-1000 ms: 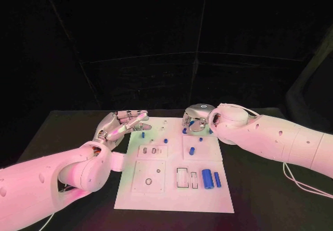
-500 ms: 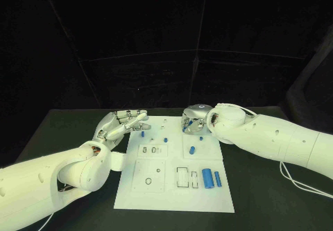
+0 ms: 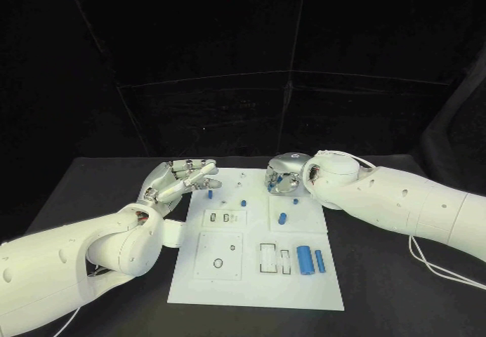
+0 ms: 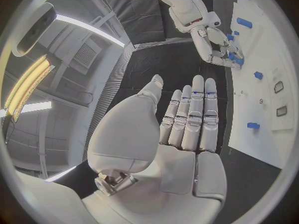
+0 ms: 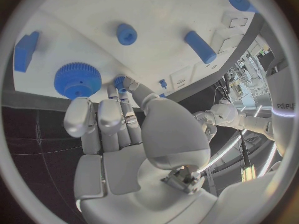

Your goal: Assemble the parts on the task board

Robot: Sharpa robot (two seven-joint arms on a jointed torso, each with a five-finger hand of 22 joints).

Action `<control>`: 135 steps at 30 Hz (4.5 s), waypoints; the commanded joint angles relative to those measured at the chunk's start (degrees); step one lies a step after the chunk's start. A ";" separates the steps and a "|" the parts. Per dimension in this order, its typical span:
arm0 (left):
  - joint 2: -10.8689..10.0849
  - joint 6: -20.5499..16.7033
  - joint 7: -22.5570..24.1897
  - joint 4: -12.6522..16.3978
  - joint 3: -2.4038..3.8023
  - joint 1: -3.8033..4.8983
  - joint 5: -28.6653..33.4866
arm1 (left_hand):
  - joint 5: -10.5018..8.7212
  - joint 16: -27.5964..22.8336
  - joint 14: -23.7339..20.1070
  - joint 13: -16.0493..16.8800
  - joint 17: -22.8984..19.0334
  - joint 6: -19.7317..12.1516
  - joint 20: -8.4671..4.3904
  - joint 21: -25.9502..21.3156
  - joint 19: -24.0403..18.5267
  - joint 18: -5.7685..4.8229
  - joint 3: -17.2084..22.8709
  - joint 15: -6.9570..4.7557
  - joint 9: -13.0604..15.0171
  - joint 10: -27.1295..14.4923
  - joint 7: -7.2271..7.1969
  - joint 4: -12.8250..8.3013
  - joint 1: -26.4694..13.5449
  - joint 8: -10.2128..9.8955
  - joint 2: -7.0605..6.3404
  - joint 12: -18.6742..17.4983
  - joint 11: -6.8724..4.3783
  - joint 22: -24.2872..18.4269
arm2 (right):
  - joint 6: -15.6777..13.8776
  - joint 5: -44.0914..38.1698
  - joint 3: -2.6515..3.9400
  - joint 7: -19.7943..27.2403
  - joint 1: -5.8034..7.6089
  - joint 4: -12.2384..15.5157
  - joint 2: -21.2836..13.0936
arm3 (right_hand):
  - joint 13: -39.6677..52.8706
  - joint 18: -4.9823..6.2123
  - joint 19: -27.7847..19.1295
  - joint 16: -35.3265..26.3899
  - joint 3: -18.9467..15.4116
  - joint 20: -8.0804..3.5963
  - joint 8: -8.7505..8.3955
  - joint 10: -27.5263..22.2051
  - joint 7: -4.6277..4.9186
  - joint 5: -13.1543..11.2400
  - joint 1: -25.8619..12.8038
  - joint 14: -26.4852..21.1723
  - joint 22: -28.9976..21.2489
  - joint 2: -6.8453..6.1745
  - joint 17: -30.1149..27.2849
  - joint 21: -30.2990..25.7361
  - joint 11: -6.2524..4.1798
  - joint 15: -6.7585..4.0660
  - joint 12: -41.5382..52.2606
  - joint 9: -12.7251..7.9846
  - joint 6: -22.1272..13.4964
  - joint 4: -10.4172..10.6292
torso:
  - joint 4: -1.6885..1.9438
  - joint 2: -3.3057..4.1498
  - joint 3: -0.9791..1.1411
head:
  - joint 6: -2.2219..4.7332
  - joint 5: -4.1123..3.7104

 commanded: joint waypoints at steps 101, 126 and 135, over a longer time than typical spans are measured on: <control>0.11 1.43 -0.50 0.20 0.06 1.22 -0.33 | 0.27 -0.40 0.25 -0.05 0.28 0.13 0.26 -0.34 0.36 0.83 -0.06 0.01 -0.04 0.13 0.44 -0.82 0.17 -0.52 0.69 -0.38 0.39 -0.18 | -13.20 0.21 0.10 -3.60 0.53 -9.59 12.01 | -0.10 0.03 -2.05 -1.35 5.91 0.85 -0.39 -3.12 1.04 -1.55 -3.01 -1.38 -1.16 -6.25 -5.95 0.18 1.06 1.19 -0.07 -0.12 -2.65 4.06 | 0.39 1.49 -0.47 | 1.41 1.00; -0.53 1.69 -0.48 -0.67 0.05 1.38 -0.32 | 0.27 -0.53 0.33 -0.05 0.38 0.23 0.24 -0.42 0.49 0.83 -0.02 -0.02 -0.04 0.24 0.34 -1.10 0.33 -0.63 0.95 -0.53 0.34 -0.27 | -13.48 13.49 1.24 -8.08 0.83 4.31 -5.24 | 13.54 -2.26 6.54 8.32 -9.33 -2.56 0.84 14.09 -1.99 3.65 -5.26 2.21 9.53 -10.51 8.84 5.00 -3.44 -2.76 19.18 0.29 -4.80 14.01 | -0.76 1.32 -0.36 | 2.41 0.25; -0.38 1.92 -0.53 -0.93 0.04 1.39 -0.32 | 0.27 -0.57 0.34 -0.04 0.41 0.29 0.23 -0.44 0.52 0.83 -0.02 -0.03 -0.03 0.33 0.30 -1.16 0.35 -0.64 1.00 -0.55 0.31 -0.30 | -7.96 13.35 1.36 -10.14 0.92 5.34 -8.40 | 39.64 -2.76 8.04 12.84 -18.36 -1.92 1.92 7.95 -1.29 4.07 0.90 2.61 12.44 -9.52 16.77 6.25 -2.77 -1.73 40.76 0.25 -6.84 22.69 | -0.65 1.43 -0.34 | 2.49 0.16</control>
